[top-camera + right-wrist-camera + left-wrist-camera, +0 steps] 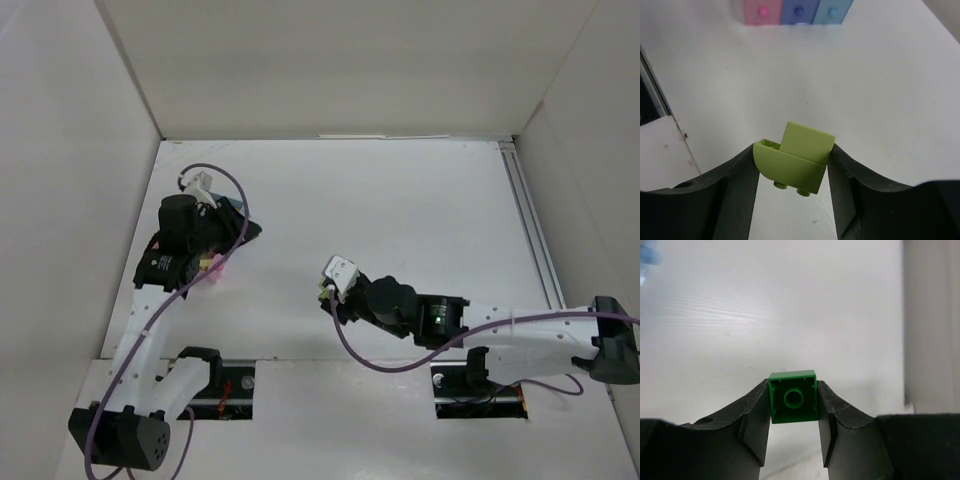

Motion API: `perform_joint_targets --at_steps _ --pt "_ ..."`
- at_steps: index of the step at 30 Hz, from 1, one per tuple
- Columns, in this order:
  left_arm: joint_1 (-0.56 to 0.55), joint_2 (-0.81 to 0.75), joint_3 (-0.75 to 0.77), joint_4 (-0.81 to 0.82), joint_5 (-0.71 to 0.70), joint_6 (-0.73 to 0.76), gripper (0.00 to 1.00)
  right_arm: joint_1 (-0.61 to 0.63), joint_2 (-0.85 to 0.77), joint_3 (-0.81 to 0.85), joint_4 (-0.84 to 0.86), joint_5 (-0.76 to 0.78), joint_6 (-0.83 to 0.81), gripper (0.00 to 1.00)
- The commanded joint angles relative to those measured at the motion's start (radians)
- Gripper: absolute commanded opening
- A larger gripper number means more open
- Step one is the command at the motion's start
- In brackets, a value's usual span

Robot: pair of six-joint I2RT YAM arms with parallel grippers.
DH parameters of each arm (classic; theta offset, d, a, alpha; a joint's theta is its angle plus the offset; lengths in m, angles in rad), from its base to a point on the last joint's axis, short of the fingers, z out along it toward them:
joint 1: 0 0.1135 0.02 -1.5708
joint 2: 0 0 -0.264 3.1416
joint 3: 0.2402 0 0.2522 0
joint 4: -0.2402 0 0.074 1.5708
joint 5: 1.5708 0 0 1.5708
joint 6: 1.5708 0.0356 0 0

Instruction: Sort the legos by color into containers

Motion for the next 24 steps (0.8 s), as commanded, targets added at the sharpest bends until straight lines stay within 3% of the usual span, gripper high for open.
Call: perform_joint_targets --at_steps 1,12,24 --pt "0.006 0.046 0.076 -0.126 -0.557 -0.131 0.19 -0.025 0.051 0.007 0.014 0.011 0.062 0.25" --pt "0.015 0.331 0.172 -0.213 -0.865 -0.305 0.12 -0.157 0.145 0.038 0.045 -0.135 0.083 0.25" --pt "0.072 0.459 0.274 -0.204 -0.984 -0.373 0.15 -0.319 0.079 0.006 0.054 -0.235 0.092 0.28"
